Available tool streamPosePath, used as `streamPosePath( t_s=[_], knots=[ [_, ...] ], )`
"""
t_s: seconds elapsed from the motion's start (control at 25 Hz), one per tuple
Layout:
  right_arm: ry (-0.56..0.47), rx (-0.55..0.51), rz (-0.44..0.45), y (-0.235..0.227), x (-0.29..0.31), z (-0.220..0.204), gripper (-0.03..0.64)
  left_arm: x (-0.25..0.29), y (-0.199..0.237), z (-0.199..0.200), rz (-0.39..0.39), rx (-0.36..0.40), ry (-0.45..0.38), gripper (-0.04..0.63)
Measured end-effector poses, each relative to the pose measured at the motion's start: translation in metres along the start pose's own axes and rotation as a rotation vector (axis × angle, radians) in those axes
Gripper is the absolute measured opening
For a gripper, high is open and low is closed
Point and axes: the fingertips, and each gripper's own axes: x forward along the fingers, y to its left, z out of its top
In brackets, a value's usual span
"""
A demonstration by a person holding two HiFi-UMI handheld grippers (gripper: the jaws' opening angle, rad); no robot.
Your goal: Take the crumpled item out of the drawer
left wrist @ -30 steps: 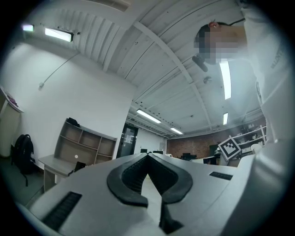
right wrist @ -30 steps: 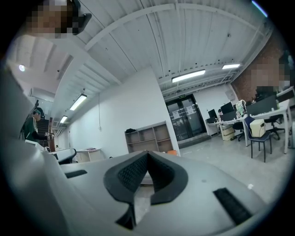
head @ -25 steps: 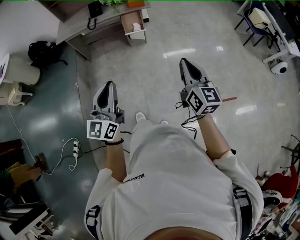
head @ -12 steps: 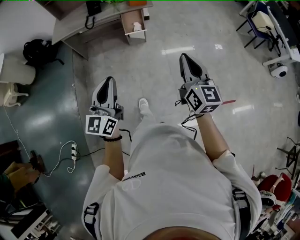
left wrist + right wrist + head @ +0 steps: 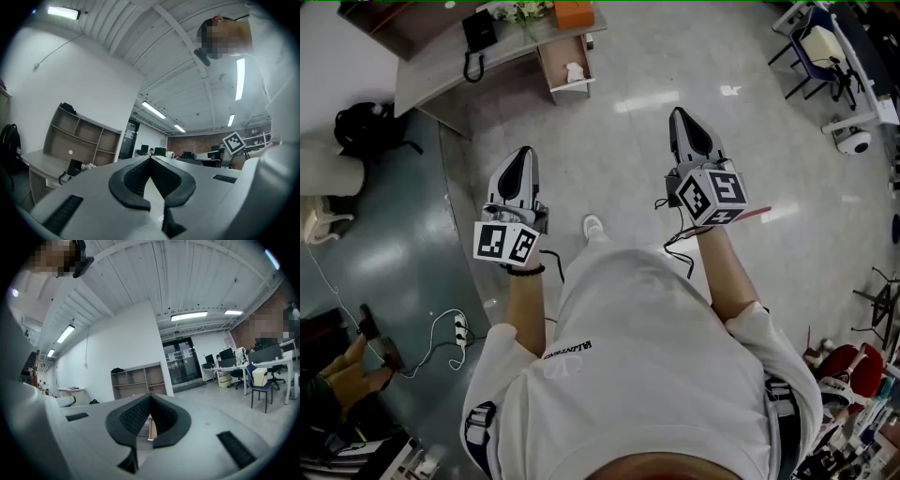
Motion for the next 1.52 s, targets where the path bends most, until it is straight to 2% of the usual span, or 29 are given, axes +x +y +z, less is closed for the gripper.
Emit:
streamPosePath(
  t_s=[0.4, 0.68, 0.88, 1.2, 1.52],
  knots=[
    [0.059, 0.007, 0.002, 0.029, 0.100, -0.024, -0.002, 0.047, 0.087, -0.009, -0.026, -0.005, 0.033, 0.000],
    [0.090, 0.000, -0.056, 0.030, 0.148, -0.030, -0.002, 0.062, 0.126, -0.019, 0.002, -0.034, 0.040, 0.000],
    [0.159, 0.019, 0.005, 0.039, 0.184, -0.049, -0.002, 0.081, 0.139, -0.032, 0.007, -0.070, 0.061, 0.000],
    [0.169, 0.080, 0.069, 0.038, 0.256, -0.056, -0.002, 0.115, 0.168, -0.027, 0.043, -0.034, 0.060, 0.000],
    [0.220, 0.074, 0.128, 0.019, 0.345, -0.069, -0.002, 0.188, 0.212, -0.030, 0.086, -0.018, 0.078, 0.001]
  ],
)
